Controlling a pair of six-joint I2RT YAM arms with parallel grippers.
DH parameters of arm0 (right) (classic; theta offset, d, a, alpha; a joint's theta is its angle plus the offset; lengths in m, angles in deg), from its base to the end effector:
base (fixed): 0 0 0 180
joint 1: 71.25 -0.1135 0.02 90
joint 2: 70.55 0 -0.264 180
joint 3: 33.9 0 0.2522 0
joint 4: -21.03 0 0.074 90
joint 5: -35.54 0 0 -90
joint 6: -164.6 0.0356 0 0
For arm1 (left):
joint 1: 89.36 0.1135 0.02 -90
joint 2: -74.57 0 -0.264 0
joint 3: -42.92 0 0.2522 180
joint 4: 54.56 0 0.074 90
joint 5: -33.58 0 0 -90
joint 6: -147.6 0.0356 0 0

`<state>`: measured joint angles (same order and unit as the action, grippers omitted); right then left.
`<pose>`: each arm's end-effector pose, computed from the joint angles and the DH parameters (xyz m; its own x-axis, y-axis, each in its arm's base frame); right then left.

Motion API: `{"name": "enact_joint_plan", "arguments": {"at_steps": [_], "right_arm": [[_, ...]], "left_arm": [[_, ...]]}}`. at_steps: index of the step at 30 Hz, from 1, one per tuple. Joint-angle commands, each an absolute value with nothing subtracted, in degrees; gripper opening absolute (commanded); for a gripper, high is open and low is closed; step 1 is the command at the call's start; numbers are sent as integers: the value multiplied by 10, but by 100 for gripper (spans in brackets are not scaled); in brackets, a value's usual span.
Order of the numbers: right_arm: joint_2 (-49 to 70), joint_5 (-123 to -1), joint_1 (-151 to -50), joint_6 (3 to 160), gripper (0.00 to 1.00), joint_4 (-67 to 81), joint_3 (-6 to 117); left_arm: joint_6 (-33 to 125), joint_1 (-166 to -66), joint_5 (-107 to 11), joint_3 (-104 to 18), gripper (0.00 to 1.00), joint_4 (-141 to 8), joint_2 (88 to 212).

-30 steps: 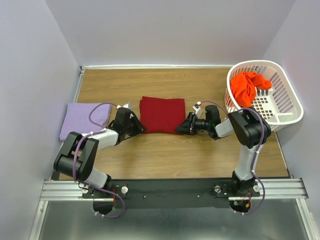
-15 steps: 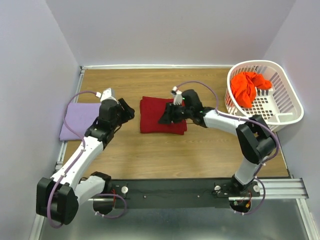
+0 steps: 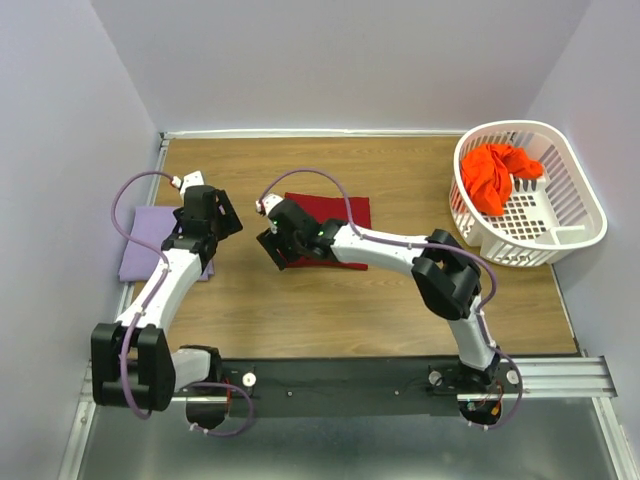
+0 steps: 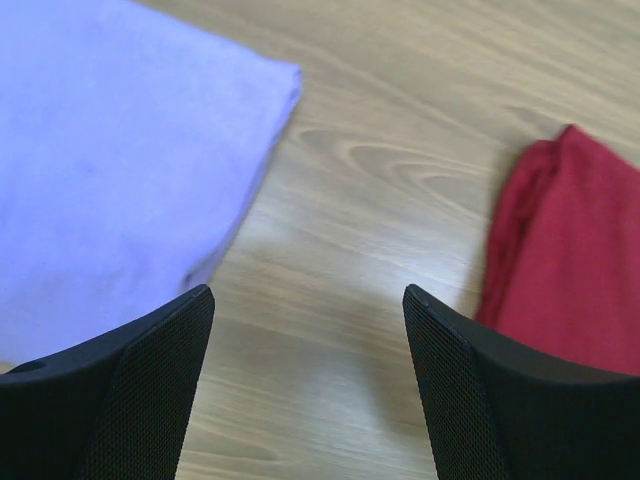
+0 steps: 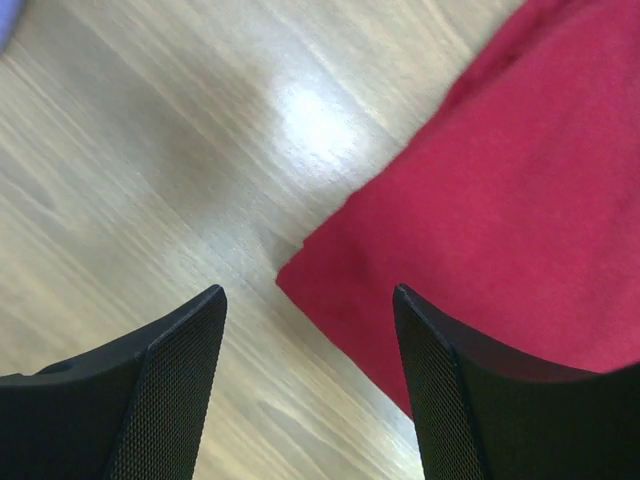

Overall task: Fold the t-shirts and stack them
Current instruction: Neatly place the folded tshirt to the corner

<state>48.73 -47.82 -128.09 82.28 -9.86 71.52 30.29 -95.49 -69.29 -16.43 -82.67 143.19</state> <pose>0.2614 0.3926 0.2064 -0.4868 -0.5023 -0.7147 -0.7281 0.6853 0.0142 0.2584 -0.0198 0.2527 -0.5034 -0.3958 -0.7681 -0.3408 0.9078 -0.2444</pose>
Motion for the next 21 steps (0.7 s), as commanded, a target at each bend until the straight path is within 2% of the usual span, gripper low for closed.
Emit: {"name": "enact_joint_plan", "arguments": {"at_steps": [1,8,13,14,15,18,21], "right_arm": [[532,-379,-1301,771,73,-151,754],[589,-358,-1319,752,61,-155,765],[616,-318,-1321,751,49,-158,758],[616,-313,-1322,751,45,-158,754],[615,-312,-1321,751,30,-158,750],[580,-328,-1321,755,0,-158,736],[546,-372,-1320,763,1,-146,721]], "left_arm": [[326,-921,-636,-158,84,-828,1441],[322,-900,-592,-151,84,-813,1439],[329,-900,-588,-150,84,-812,1435],[332,-900,-582,-148,84,-809,1434],[333,-900,-577,-147,84,-805,1434],[331,-899,-541,-143,85,-797,1439],[316,-900,-495,-145,85,-793,1458]]}}
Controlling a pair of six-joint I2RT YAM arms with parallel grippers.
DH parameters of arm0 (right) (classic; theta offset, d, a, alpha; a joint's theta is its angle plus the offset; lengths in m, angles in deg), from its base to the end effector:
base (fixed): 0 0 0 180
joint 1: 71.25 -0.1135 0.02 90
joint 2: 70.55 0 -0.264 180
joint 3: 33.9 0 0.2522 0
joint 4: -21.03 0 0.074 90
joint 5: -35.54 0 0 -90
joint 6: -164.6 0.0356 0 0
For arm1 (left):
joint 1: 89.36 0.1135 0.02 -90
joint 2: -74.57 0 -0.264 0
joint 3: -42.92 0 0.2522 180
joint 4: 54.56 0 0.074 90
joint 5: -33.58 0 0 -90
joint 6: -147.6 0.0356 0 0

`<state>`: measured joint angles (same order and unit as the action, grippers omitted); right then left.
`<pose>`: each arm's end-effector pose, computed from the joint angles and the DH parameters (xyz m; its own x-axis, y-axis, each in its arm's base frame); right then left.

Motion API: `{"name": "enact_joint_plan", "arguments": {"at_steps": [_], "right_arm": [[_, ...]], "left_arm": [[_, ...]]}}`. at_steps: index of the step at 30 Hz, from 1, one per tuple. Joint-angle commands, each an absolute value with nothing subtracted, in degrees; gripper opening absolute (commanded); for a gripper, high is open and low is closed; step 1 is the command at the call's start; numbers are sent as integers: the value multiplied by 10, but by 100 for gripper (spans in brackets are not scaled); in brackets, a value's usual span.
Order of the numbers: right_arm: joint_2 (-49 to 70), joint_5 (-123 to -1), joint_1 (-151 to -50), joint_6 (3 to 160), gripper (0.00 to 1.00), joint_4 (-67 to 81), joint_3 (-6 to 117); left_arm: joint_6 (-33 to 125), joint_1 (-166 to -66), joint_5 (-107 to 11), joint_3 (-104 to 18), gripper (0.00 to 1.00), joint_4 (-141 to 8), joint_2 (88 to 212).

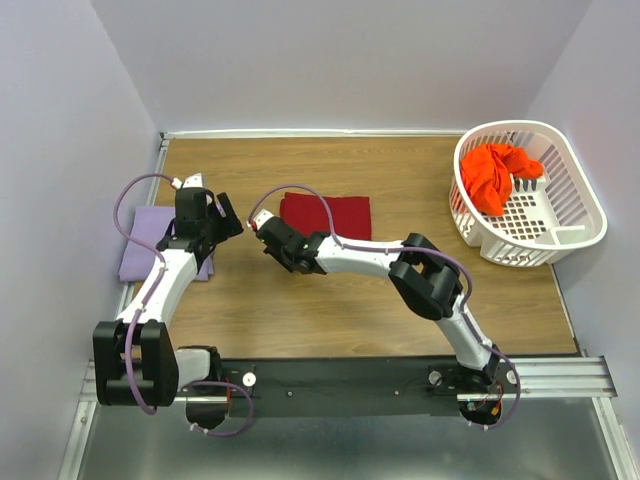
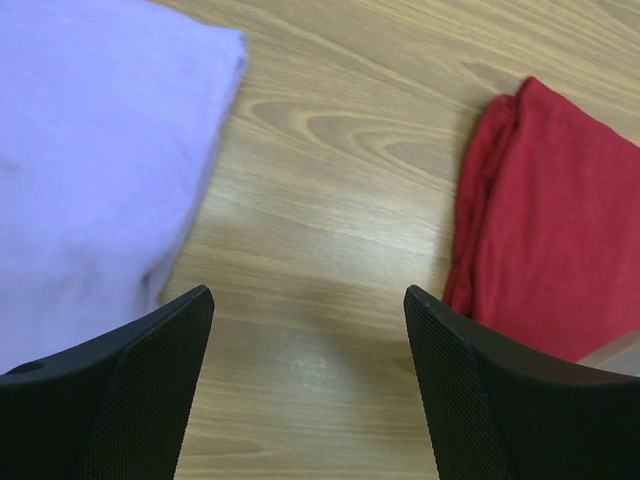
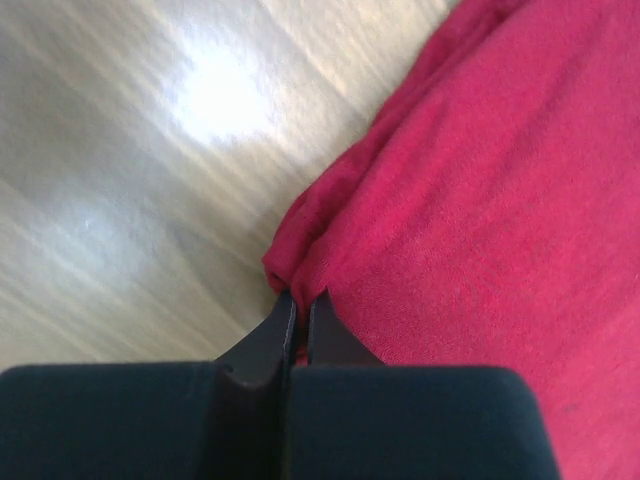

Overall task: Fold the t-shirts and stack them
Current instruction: Neatly place the folded tshirt to the corner

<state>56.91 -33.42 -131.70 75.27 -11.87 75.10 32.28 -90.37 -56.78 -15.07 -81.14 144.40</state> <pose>0.2512 0.4171 0.1594 -0.3934 -0.6718 -0.6277 -0.6968 0.6632 -0.2731 0.2616 -0.0044 0.2415 -0.5671 -0.4177 -0.7099 -0.2542 0.9085 -0.3315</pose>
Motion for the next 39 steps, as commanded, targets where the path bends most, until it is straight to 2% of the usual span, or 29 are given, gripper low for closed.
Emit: {"name": "enact_joint_plan", "arguments": {"at_steps": [1,7,22,39], "right_arm": [[525,-385,-1320,764,0,-141,716],[452,-441,-1315,802,0,-72,655],[406,-487,-1298,853,0,-11,588],[414,-506,-1294,866,0,7,584]], "left_arm": [[312,-900,-477,-145,85,-790,1465],[233,-901,-356,-106,87,-724,1494],[69,-961,-268,-39,90,-539,1576],[21,-1007,-309,-34,89,-475,1670]]}}
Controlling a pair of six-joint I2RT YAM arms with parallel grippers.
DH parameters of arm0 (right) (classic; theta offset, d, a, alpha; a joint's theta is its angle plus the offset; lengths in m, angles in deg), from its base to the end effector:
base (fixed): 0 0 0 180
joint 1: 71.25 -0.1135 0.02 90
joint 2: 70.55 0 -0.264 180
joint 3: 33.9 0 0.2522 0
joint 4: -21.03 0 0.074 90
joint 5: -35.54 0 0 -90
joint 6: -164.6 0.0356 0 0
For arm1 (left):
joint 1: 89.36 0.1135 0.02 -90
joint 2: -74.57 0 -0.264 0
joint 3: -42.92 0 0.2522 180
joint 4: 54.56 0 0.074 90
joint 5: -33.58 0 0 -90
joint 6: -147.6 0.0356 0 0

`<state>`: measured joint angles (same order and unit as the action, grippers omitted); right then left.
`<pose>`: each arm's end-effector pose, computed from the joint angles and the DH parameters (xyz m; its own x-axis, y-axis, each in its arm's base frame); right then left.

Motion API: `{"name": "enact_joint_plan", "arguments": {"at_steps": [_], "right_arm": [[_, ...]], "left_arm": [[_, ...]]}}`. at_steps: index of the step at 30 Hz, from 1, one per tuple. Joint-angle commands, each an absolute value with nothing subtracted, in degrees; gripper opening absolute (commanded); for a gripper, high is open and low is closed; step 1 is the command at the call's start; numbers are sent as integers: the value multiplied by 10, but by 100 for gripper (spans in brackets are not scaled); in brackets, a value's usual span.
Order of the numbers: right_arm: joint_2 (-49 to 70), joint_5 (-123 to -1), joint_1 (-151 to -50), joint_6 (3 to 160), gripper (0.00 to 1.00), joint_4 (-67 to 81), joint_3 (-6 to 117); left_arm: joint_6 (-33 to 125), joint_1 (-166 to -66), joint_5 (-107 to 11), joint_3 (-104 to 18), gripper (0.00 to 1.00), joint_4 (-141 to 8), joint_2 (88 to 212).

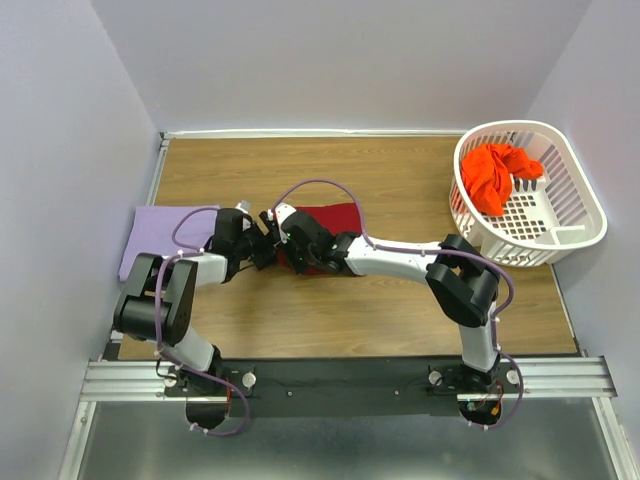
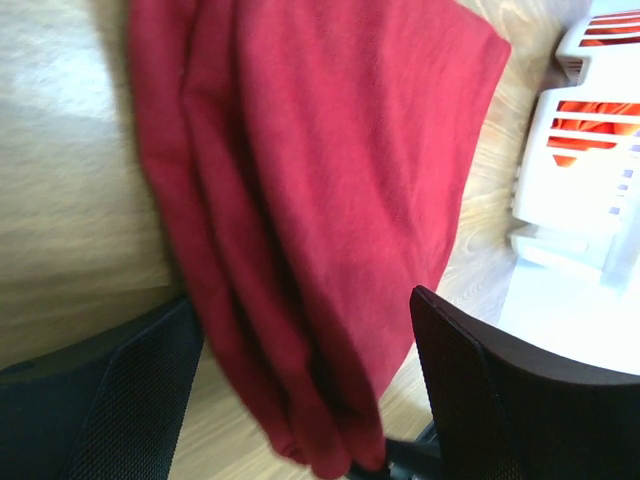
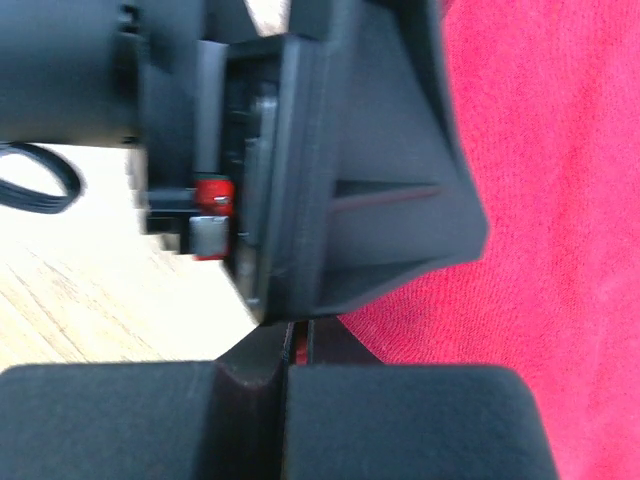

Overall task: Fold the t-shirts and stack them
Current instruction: Neatly place the folded tshirt to the corner

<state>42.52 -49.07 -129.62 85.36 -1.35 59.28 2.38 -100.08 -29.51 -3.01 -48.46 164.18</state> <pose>0.2344 0.3742 0.1970 -0.4980 -0.4541 -0.7388 -0.7311 0.6780 0.0761 0.2764 -0.0687 0.1388 -0.7675 -0.6001 -0.2254 -0.1965 0.5549 -0.8084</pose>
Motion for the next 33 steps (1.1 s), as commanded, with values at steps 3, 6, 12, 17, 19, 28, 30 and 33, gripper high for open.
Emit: {"name": "enact_joint_plan", "arguments": {"at_steps": [3,6,12,17,19,28,30,33], "right_arm": [[414,-508,-1294,866,0,8,583],[412,-508,-1295,867,0,9,578],[410,-518,-1294,871,0,12,573],[407,-522,-1294,873,0,15,570],[404,-523,-1294,873,0,16,569],[406,-537,-1295,878,0,23,564],[404,-538,-1294,878,0,23,563],[399,-538,-1294,878,0,24,561]], "left_arm": [[26,-1007,-325,-39,86,-478,1688],[34,-1006,-342,-43,79,-486,1691],[55,-1002,-376,-77,74,-514,1712],[61,-1002,-378,-110,68,-520,1742],[67,-997,-386,-118,67,-529,1751],[95,-986,-410,-150,64,-556,1771],[97,-986,-410,-152,64,-558,1774],[101,-986,-410,-158,60,-562,1774]]}}
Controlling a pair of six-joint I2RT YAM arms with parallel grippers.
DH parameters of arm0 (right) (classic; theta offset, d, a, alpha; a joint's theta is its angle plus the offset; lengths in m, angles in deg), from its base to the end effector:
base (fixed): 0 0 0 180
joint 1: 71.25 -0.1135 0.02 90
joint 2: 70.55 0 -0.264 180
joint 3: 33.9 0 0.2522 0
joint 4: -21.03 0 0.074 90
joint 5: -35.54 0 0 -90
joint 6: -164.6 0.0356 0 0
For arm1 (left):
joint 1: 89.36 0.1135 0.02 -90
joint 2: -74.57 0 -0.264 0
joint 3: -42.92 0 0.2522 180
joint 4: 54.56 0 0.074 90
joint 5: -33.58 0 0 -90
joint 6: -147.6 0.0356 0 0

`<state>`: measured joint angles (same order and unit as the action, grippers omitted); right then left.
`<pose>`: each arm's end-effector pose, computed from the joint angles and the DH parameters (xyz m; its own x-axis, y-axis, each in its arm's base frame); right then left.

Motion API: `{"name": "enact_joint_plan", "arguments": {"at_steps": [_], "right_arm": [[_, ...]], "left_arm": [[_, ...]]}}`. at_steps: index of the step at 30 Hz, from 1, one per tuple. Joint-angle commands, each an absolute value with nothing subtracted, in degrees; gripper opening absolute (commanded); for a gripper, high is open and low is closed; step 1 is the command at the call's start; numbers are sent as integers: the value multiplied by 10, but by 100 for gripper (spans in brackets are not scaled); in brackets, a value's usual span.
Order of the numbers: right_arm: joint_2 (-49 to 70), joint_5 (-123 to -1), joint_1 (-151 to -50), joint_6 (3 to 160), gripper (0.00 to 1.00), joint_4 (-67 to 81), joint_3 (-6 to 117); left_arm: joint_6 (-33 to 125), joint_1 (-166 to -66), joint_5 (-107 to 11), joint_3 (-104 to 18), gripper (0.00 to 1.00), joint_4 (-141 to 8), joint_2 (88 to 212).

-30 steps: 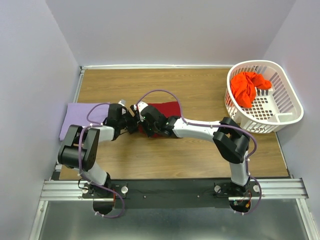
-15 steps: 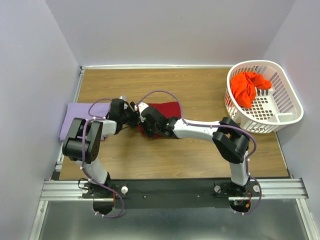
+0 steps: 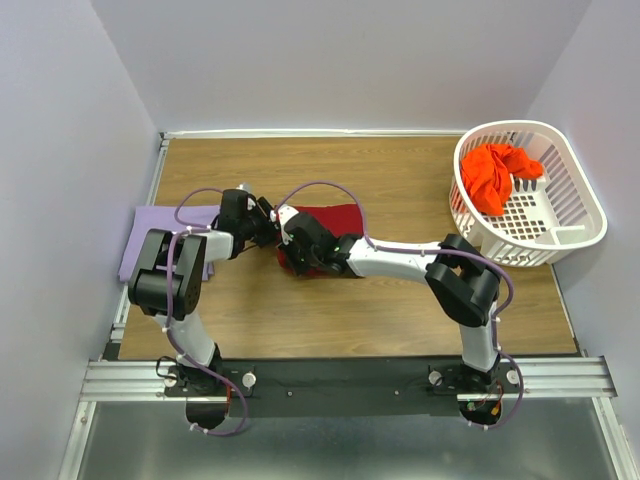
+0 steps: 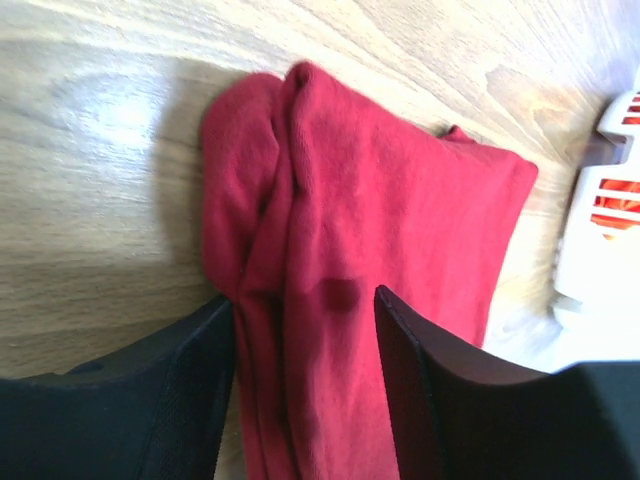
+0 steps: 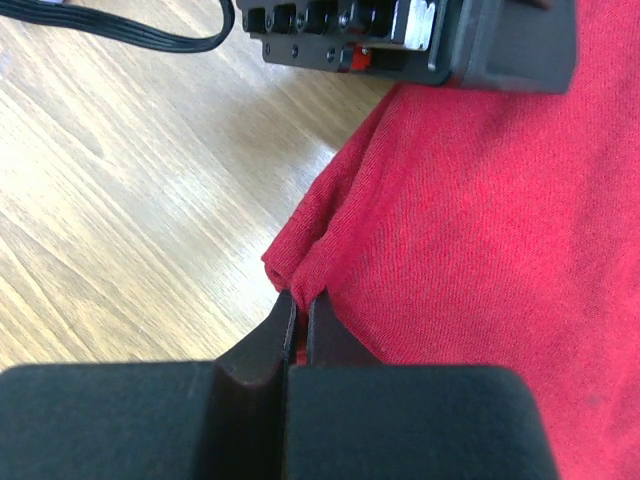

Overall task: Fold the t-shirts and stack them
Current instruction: Neatly place the folded tshirt to the corner

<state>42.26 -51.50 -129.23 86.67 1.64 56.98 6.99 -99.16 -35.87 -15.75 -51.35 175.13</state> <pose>0.2341 0.3709 0.1903 -0.5151 -0.4298 -0.7416 -0.7347 0.6670 0.1237 0.3328 -0.0702 0.1376 -0.7227 -0.6096 -0.3258 -0.2035 0.6382 -0.7425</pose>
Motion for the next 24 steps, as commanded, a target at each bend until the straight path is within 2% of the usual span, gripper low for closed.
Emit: {"name": "enact_joint_plan", "arguments": {"at_steps": [1,3,4,6,11,13,14,15,17,18,20,24], "right_arm": [[398,-538,-1294,878,0,23,561],[397,-537,-1295,878,0,24,562],[399,-537,-1294,879,0,24,563],[400,-538,-1295,877,0,25,565],[396,-541,-1295,877,1,24,569],[391,-558,-1294,875,6,24,567],[381,-560,-1295,873,11,24,561],[374,-557,-1295,873,25,24,555],[356,-547,-1295,875,43,24,542],[337,-522,-1295,878,57,23,526],[299,-507,-1295,880,70,23,506],[246,-468,-1294,874,84,21,453]], "left_arm": [[102,-986,-410,-159,58,-564,1771],[105,-986,-408,-159,53,-567,1769],[108,-986,-407,-159,36,-568,1764],[111,-986,-404,-157,16,-573,1755],[140,-986,-406,-164,1,-601,1732],[171,-986,-433,-176,0,-643,1718],[185,-986,-446,-191,0,-678,1713],[209,-986,-461,-201,0,-700,1708],[237,-986,-515,-227,0,-737,1695],[265,-986,-550,-245,0,-771,1690],[293,-986,-589,-266,0,-823,1684],[361,-986,-662,-310,0,-887,1677]]}}
